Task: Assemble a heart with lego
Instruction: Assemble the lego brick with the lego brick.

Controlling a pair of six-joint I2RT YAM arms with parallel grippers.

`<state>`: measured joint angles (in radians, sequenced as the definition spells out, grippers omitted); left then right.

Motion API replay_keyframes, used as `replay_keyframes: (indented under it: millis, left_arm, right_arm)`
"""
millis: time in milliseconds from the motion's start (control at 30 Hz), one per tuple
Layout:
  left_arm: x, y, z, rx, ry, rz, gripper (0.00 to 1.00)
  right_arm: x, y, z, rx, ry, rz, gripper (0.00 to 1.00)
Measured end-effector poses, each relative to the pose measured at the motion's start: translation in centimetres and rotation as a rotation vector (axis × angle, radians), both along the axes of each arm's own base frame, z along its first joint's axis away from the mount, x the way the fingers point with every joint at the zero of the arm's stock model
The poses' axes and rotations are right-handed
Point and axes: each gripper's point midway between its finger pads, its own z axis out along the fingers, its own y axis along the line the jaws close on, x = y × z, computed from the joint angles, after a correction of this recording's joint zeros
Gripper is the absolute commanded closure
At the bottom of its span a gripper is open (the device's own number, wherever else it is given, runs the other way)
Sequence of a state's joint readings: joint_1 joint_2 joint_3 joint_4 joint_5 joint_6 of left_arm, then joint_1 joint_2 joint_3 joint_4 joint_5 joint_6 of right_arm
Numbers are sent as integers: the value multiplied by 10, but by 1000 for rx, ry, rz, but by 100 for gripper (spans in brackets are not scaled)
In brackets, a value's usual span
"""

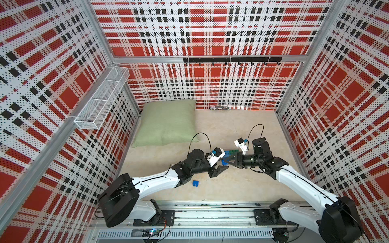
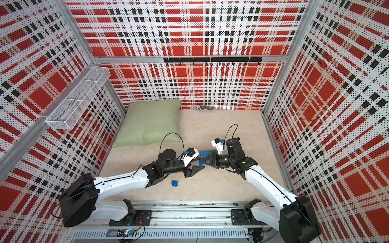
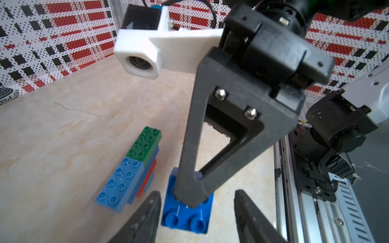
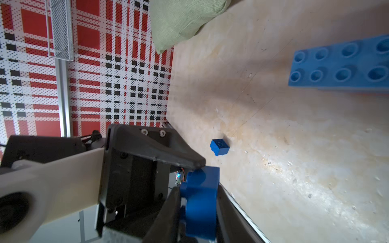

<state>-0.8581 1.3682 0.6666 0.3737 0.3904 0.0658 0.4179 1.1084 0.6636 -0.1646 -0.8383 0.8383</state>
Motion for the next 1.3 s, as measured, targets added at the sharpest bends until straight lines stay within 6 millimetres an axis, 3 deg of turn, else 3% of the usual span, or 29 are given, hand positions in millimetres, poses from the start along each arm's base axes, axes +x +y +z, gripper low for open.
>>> replay_keyframes:
  millis: [300,333,400,567,700,733,833,1000,1167,1300]
  left_arm:
    - [-2,-6,2,18,-10,-95,62]
    - [-2,-6,3,19,-16,-100,67]
    - [-2,-5,3,24,-27,-110,88]
    - [0,-3,2,31,-40,-113,95]
    - [8,-2,5,65,-54,-98,100]
    - [14,-1,7,78,-63,-84,100]
    - [40,5,9,130,-80,-27,100]
    - [85,14,-16,289,-60,58,100]
    - [99,7,-47,432,-29,29,100]
    - [101,-1,-51,475,-48,-13,100]
  right_arm:
    - [-3,1,6,51,7,26,72]
    - [-3,1,6,54,8,25,72]
    - [-2,1,7,57,18,18,72]
    - [-2,-1,5,51,18,16,63]
    - [4,-5,9,53,7,-3,63]
    - [10,-9,13,57,-3,-22,40]
    - [37,-39,16,28,-40,-148,36]
    - [66,-83,-8,-123,-39,-339,33]
    - [80,-92,-44,-220,0,-355,31]
    - [85,-97,-81,-295,71,-352,29]
